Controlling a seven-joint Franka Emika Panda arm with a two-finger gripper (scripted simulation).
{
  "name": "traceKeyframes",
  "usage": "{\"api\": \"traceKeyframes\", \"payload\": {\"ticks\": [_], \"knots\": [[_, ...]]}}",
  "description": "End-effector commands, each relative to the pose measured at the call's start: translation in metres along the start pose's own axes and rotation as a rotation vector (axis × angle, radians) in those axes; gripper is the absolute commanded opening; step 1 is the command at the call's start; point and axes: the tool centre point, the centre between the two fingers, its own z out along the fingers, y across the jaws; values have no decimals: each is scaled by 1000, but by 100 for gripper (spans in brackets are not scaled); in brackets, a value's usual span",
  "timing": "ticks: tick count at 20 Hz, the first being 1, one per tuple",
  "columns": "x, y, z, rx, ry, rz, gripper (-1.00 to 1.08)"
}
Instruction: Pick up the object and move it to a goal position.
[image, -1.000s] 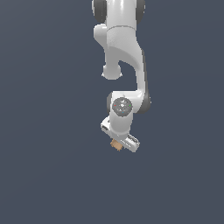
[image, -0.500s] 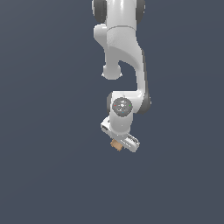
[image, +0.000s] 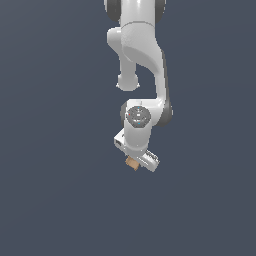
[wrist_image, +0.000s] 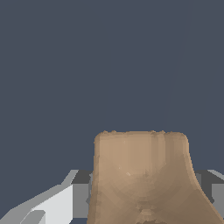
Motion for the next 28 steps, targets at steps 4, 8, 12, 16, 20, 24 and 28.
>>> {"api": "traceKeyframes", "payload": {"ticks": [4,8,12,16,20,24,28], "knots": [[-1,10,-32,1,1,0,-100],[-1,21,-67,1,0,1,-100],[-2,34,-111,2,0,1,-100],[-3,49,-160,2,0,1,-100],[-4,64,-208,2,0,1,-100],[-4,78,-255,2,0,2,-100],[-4,91,-302,1,0,2,-100]]}}
